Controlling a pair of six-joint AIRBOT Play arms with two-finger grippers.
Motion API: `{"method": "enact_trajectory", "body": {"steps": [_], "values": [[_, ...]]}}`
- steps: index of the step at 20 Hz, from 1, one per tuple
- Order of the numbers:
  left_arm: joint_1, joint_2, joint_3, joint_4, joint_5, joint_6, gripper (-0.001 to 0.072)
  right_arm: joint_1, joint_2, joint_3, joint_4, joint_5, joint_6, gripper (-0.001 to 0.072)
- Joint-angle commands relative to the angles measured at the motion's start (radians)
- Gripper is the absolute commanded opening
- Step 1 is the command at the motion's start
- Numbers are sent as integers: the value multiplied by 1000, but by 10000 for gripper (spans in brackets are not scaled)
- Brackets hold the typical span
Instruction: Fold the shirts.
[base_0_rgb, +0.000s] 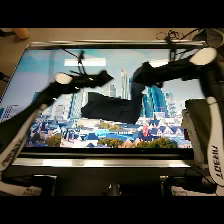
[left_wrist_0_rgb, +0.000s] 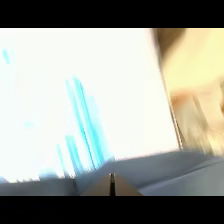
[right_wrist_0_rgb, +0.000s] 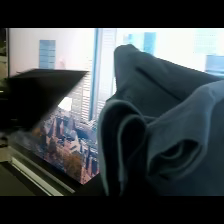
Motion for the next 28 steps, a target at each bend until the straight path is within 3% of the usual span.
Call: {"method": "enact_trajectory", "body": {"steps": [1, 3, 4, 5, 6, 7, 10, 14, 15, 17, 21, 24, 25, 26, 27, 28], "values": [[177, 238, -4, 176, -3, -60, 26, 180, -179, 1, 160, -214, -23, 23], [253, 340, -4, 175, -25, -60, 27, 251, -284, 2, 225, -255, -23, 30], [280, 377, -4, 176, -41, -60, 27, 277, -332, 2, 269, -278, -24, 190], [301, 408, -4, 177, -64, -59, 27, 284, -363, 2, 327, -288, -47, 594], [315, 429, -4, 194, -87, -60, 27, 282, -372, 2, 377, -270, -101, 686], [323, 444, -4, 224, -110, -60, 27, 264, -364, 3, 377, -232, -116, 693], [320, 451, -8, 325, -169, -60, 28, 145, -284, 3, 166, -53, -97, 693], [320, 451, -83, 406, -189, -60, 28, -47, -205, -8, -491, 179, 92, 682], [320, 451, -105, 417, -203, -60, 28, -74, -207, -51, -555, 213, 130, 663], [320, 451, -145, 422, -219, -60, 28, -87, -211, -171, -452, 160, 96, 665], [320, 454, -166, 422, -237, -61, 28, -24, -252, -283, -317, -118, 75, 661], [319, 465, -166, 421, -236, -61, 28, 0, -291, -283, -200, -217, 75, 579], [319, 467, -166, 421, -236, -61, 28, 0, -298, -283, -163, -245, 74, 518], [319, 467, -166, 421, -236, -61, 28, 0, -301, -283, -123, -259, 53, 375], [320, 467, -166, 421, -236, -60, 28, -3, -299, -278, -89, -262, 14, 119], [320, 467, -166, 421, -235, -60, 28, -15, -295, -264, -54, -241, -19, 24]]}}
